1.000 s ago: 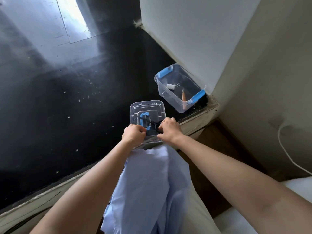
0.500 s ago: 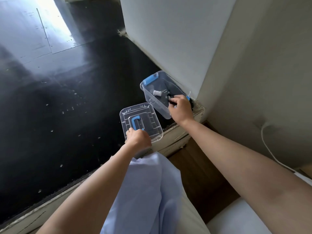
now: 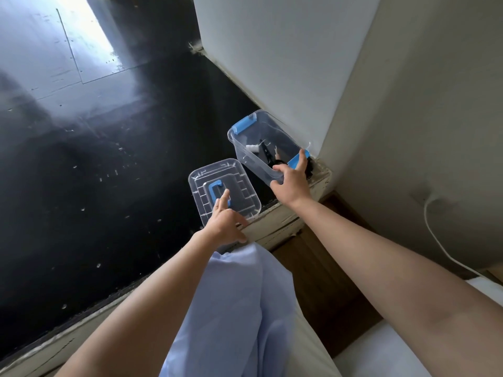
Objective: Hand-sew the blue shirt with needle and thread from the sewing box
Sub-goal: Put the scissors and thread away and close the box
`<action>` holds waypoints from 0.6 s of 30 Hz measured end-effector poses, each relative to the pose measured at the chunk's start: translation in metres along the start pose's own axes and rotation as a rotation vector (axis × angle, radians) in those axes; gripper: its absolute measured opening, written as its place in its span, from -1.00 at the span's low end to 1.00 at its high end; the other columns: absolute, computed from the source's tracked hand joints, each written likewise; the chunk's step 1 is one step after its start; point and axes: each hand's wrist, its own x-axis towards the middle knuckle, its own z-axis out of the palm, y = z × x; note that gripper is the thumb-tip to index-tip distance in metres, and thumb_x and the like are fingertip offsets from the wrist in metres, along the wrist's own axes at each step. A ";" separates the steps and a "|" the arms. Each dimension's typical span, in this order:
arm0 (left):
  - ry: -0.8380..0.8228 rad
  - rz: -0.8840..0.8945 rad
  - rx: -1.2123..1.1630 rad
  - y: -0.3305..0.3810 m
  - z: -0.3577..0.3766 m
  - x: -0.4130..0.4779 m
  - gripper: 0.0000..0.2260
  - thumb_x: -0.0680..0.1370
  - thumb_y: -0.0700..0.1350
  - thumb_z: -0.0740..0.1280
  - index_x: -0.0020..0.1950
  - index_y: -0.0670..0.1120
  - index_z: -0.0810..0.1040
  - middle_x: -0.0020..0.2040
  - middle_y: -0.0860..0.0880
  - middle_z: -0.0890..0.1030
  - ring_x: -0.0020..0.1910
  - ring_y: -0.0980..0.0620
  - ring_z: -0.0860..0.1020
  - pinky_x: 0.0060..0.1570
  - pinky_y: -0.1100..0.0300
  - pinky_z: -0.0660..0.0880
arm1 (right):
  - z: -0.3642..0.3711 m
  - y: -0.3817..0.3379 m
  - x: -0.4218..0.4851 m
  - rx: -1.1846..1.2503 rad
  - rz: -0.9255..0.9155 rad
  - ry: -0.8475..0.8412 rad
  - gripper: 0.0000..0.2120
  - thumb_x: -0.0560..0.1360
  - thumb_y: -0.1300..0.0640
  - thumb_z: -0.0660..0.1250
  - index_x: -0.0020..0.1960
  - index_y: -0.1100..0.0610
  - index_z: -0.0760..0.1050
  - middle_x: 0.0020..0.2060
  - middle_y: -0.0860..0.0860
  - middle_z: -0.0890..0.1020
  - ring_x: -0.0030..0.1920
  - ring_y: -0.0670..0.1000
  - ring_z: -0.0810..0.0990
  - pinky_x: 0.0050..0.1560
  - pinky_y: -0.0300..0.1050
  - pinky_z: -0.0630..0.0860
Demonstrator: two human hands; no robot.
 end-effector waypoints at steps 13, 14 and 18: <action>0.247 -0.032 0.016 -0.015 -0.008 -0.006 -0.68 0.49 -0.07 0.42 0.17 -0.20 0.58 0.32 -0.06 0.34 0.34 -0.11 0.27 0.29 -0.33 0.28 | 0.010 -0.003 -0.011 -0.015 -0.055 0.006 -0.68 0.53 0.23 0.36 0.28 0.16 0.52 0.56 0.13 -0.12 0.50 0.17 0.20 0.34 -0.17 0.37; 0.339 -0.015 0.003 -0.015 -0.012 -0.008 -0.71 0.47 -0.10 0.43 0.14 -0.20 0.60 0.29 -0.08 0.37 0.30 -0.12 0.31 0.28 -0.33 0.28 | 0.010 -0.004 -0.012 -0.021 -0.063 0.004 -0.69 0.53 0.23 0.36 0.27 0.16 0.53 0.56 0.13 -0.11 0.50 0.17 0.20 0.34 -0.15 0.37; 0.727 0.007 -0.156 -0.012 -0.032 -0.024 -0.70 0.43 -0.27 0.42 0.16 -0.25 0.62 0.20 -0.19 0.45 0.20 -0.17 0.41 0.26 0.07 0.33 | 0.009 -0.005 -0.018 -0.012 -0.035 -0.023 -0.67 0.56 0.24 0.32 0.32 0.20 0.50 0.56 0.11 -0.12 0.50 0.17 0.20 0.38 -0.08 0.39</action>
